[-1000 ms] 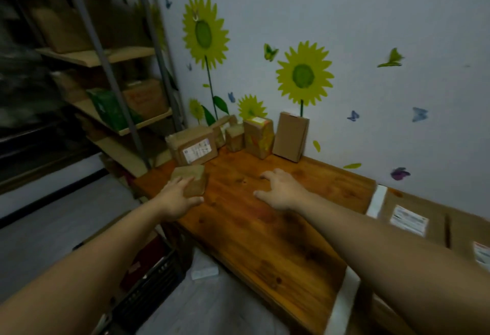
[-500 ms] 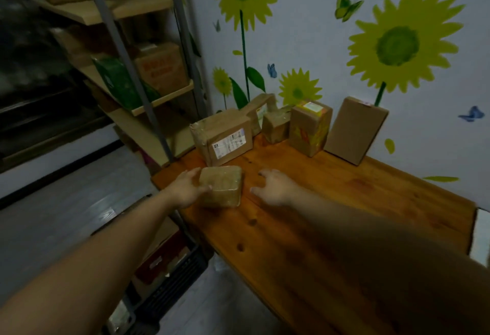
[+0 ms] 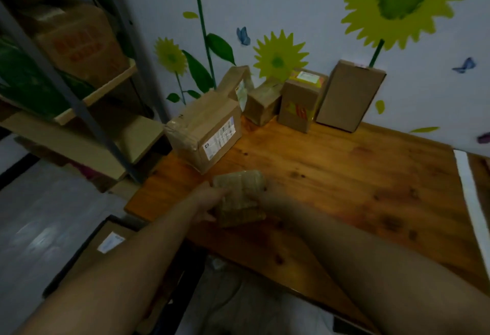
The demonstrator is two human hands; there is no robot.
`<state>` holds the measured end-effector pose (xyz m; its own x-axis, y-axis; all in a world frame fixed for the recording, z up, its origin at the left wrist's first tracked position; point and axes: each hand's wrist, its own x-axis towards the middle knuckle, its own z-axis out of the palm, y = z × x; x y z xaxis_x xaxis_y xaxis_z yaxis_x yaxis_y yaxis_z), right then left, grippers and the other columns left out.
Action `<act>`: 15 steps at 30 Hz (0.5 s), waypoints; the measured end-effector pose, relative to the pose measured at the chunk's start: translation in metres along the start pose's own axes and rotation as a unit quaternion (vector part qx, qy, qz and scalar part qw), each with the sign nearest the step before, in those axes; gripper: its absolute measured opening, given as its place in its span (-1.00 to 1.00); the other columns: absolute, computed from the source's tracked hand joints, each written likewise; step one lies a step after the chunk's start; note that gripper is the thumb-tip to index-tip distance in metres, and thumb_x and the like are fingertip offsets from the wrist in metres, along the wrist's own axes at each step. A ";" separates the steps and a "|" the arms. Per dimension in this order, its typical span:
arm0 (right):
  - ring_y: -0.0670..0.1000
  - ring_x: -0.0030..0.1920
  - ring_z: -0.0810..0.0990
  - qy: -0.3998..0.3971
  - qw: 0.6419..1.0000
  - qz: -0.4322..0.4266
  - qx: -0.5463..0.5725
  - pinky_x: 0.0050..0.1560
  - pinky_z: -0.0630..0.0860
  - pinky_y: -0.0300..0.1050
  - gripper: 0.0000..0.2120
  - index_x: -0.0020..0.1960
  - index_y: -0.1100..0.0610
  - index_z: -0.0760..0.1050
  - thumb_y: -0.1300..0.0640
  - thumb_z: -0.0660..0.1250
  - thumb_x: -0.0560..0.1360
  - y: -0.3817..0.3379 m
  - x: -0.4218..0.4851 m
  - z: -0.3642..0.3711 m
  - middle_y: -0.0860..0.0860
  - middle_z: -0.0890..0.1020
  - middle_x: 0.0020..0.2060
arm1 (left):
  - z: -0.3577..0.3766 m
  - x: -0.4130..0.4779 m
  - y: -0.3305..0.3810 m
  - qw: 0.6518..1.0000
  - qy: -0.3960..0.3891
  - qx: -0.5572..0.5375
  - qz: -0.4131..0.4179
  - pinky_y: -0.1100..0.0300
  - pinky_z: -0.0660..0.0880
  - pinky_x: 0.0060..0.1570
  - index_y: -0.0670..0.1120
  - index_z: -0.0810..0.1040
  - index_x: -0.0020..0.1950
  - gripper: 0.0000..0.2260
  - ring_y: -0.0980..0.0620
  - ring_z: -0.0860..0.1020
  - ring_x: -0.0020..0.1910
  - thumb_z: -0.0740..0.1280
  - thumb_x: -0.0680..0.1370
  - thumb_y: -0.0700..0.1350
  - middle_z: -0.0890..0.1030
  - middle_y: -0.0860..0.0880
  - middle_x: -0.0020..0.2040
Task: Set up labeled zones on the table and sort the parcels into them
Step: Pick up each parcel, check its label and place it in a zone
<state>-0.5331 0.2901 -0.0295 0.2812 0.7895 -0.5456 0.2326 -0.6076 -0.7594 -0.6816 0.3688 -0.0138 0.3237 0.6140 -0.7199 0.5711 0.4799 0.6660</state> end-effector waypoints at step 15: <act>0.14 0.18 0.53 0.289 0.925 0.098 0.227 0.24 0.48 0.17 -0.22 0.33 0.10 0.28 -0.37 0.39 0.34 0.103 -0.134 -0.150 0.04 0.50 0.15 | 0.199 -0.046 0.057 0.990 -0.107 0.010 0.093 -0.04 0.49 0.02 -0.06 0.39 0.17 -0.66 -0.06 0.52 0.00 0.28 0.54 0.13 0.53 -0.08 0.04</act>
<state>-0.4071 0.1084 0.0190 0.7572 0.4107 -0.5079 -0.2542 -0.5309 -0.8084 -0.5141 0.2432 0.0185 0.5759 0.5429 -0.6112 0.5011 0.3564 0.7886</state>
